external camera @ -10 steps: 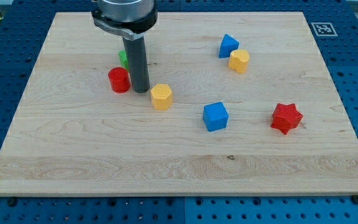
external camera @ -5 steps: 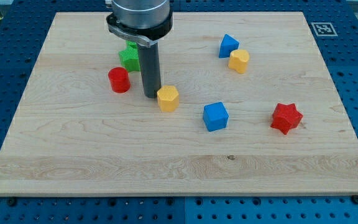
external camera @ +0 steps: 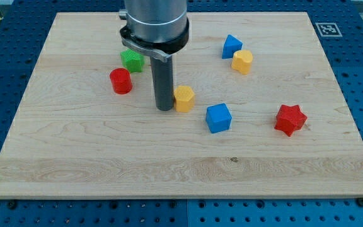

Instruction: Slide the yellow hexagon below the yellow heart

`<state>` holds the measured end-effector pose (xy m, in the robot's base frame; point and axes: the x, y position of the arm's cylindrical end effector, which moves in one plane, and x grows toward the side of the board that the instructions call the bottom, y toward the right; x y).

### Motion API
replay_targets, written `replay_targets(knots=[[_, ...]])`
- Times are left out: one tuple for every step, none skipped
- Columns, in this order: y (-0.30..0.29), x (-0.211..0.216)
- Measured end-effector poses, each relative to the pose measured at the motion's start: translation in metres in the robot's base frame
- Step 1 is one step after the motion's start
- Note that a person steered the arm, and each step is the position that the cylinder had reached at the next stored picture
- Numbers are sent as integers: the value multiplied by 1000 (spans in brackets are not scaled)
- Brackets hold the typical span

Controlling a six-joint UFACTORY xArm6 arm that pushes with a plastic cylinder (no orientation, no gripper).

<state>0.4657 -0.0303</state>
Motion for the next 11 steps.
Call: replay_targets(knots=[[20, 0], [45, 0], [74, 0], [105, 0], [121, 0], [114, 3], [73, 7], [70, 4], [70, -24], [70, -27], [82, -27]])
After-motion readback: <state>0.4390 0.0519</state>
